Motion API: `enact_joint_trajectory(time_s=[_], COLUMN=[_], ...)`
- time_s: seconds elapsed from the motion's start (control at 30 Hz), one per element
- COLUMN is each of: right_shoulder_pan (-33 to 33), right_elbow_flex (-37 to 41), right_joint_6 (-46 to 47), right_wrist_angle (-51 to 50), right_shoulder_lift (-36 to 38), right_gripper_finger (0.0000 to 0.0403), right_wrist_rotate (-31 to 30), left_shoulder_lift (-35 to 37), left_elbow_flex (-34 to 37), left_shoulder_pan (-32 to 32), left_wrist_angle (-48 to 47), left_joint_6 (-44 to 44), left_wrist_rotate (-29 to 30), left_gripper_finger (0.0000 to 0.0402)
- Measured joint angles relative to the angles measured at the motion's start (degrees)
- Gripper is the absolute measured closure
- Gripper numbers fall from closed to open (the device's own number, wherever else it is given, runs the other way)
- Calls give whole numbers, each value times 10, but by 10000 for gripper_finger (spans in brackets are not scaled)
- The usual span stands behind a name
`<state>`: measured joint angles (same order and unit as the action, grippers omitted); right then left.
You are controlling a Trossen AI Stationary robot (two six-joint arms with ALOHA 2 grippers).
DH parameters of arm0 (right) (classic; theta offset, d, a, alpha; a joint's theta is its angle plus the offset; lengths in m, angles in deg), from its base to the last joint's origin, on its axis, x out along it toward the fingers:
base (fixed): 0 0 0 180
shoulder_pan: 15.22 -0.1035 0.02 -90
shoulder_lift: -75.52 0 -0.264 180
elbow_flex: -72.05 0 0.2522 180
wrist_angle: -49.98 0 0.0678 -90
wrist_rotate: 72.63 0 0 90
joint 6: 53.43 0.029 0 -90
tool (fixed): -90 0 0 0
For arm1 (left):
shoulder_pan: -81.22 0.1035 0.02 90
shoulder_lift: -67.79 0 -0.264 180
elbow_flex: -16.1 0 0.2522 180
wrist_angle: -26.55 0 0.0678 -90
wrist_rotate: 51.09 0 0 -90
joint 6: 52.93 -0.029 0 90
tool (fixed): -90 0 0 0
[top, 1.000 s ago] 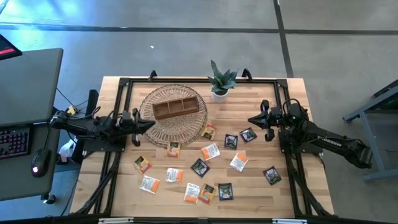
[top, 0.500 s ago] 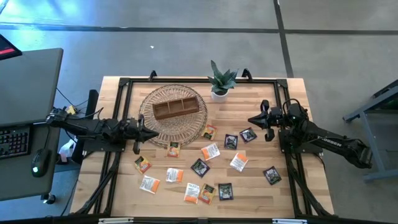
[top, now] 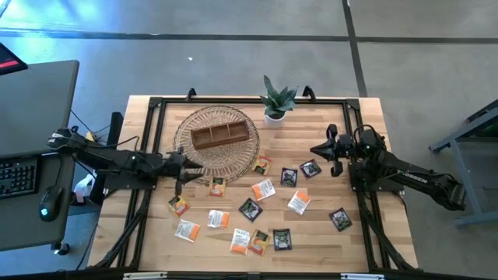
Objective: Pick & Place Tea
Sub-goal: Put the yellow tea bag into the middle section of the wooden organizer
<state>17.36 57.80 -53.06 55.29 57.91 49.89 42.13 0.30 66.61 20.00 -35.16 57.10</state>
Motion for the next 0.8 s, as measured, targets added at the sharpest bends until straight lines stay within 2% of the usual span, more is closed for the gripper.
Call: enact_joint_trajectory(time_s=[0.13, 0.23, 0.5, 0.8], right_shoulder_pan=[0, 0, 0, 0], right_elbow_flex=[0, 0, 0, 0], right_joint_6=[-71, -96, -89, -94], right_wrist_angle=[0, 0, 0, 4], right_shoulder_lift=[0, 0, 0, 0], right_gripper_finger=[391, 391, 391, 391], right_wrist_rotate=[-2, -2, -2, -7], left_shoulder_lift=[-72, -120, -258, -386], left_elbow_flex=[0, -9, -51, -59], left_shoulder_pan=[0, 0, 0, 0], left_wrist_angle=[37, 62, 64, 72], left_joint_6=[26, 48, 135, 232], left_wrist_rotate=[33, 34, 36, 62], left_gripper_finger=[228, 228, 228, 228])
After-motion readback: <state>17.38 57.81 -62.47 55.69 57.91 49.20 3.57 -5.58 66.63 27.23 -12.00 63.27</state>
